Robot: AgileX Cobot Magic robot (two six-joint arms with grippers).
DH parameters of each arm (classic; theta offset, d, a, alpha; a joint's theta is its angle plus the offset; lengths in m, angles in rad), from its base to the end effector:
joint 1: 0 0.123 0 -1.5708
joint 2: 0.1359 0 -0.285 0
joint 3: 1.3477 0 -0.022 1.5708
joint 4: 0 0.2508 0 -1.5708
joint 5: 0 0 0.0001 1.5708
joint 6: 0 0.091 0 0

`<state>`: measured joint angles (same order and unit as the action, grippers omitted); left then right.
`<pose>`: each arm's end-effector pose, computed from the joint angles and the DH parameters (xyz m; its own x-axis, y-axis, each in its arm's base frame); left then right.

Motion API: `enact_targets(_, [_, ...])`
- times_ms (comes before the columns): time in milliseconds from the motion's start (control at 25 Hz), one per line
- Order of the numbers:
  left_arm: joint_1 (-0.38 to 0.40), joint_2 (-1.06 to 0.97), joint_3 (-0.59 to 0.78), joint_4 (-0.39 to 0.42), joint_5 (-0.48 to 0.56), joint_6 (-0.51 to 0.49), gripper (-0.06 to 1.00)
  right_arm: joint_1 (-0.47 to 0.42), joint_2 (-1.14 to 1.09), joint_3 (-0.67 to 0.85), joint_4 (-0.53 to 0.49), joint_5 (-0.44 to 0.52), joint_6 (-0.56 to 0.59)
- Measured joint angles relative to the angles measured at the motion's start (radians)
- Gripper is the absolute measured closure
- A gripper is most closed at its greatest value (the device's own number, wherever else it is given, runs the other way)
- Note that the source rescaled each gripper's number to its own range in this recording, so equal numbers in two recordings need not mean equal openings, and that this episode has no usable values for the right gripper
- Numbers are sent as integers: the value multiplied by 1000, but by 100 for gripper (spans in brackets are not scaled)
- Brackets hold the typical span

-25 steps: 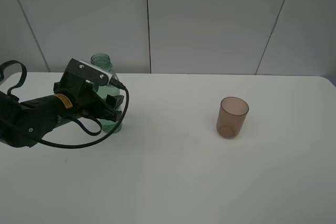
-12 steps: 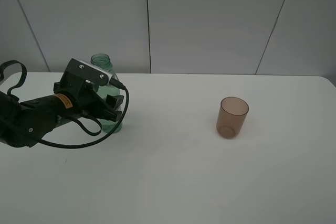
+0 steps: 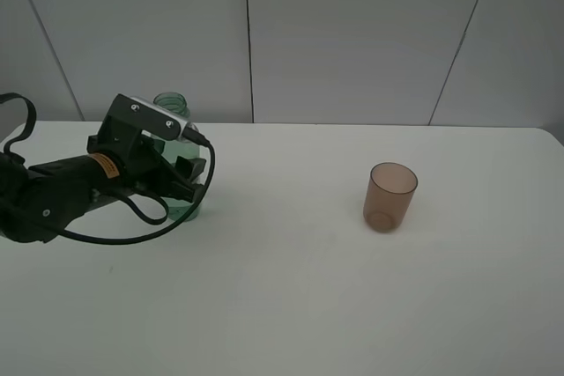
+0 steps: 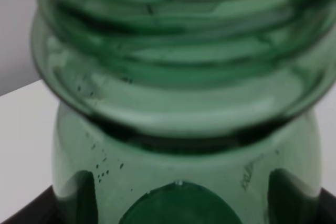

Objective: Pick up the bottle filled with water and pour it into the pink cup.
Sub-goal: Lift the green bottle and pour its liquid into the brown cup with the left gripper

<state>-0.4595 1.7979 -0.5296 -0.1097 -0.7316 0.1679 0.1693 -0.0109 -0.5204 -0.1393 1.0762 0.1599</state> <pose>0.2704 -0.1264 0.1260 -0.3574 0.2726 -0.8933 0.4156 0.9029 0.1092 -0.0080 -0.0127 0.2822 -0.4356 0.0195 -0.8999 -0.0184 0.9994 0.0305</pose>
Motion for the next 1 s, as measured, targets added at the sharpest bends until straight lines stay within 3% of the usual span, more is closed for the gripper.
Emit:
enact_targets(560, [0, -62, -31, 17, 95, 0, 84, 0, 0, 0, 0, 0, 0])
enact_targets(840, [0, -87, -97, 44, 198, 0, 84, 0, 0, 0, 0, 0, 0])
enact_targets(1000, [0, -99, -159, 79, 307, 0, 84, 0, 0, 0, 0, 0, 0])
